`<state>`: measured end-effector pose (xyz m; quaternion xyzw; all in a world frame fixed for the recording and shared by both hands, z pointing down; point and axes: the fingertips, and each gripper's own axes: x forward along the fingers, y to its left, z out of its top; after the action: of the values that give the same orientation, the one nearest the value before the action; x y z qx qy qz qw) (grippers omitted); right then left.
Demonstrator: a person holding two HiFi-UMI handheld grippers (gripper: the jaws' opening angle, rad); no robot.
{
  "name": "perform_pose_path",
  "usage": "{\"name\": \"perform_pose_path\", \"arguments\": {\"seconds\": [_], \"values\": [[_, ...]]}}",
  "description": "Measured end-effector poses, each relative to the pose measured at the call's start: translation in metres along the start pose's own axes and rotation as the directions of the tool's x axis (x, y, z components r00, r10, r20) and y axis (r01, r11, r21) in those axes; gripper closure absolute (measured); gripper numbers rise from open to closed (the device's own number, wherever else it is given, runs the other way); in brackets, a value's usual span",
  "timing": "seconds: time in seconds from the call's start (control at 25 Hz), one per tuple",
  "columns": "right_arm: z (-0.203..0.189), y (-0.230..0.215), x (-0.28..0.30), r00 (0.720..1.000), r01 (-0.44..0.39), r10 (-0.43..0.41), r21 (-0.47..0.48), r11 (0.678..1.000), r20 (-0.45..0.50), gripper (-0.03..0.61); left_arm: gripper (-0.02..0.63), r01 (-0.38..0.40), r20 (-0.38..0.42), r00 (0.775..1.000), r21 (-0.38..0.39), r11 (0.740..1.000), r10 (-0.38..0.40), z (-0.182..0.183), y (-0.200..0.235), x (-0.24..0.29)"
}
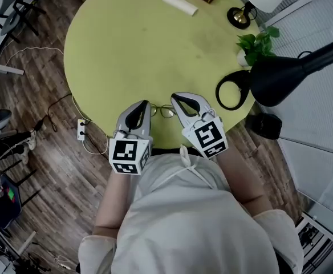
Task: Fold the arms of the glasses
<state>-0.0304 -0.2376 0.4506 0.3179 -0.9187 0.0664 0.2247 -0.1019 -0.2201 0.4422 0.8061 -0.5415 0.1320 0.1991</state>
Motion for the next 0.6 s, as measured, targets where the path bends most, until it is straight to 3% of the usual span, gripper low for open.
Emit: {"name": "perform_pose_path", "arguments": {"seconds": [0.36, 0.6], "values": [[0.078, -0.019, -0.064, 0.968, 0.165, -0.163, 0.004, 0.986, 0.193, 0.580, 0.607, 0.007, 0.246, 0.969, 0.109, 0.994, -0.034, 0.104, -0.031, -0.040], [0.089, -0.015, -0.079, 0.962, 0.170, -0.165, -0.007, 0.985, 0.217, 0.580, 0.607, -0.049, 0.271, 0.962, 0.094, 0.994, 0.022, 0.116, -0.034, -0.055]]}}
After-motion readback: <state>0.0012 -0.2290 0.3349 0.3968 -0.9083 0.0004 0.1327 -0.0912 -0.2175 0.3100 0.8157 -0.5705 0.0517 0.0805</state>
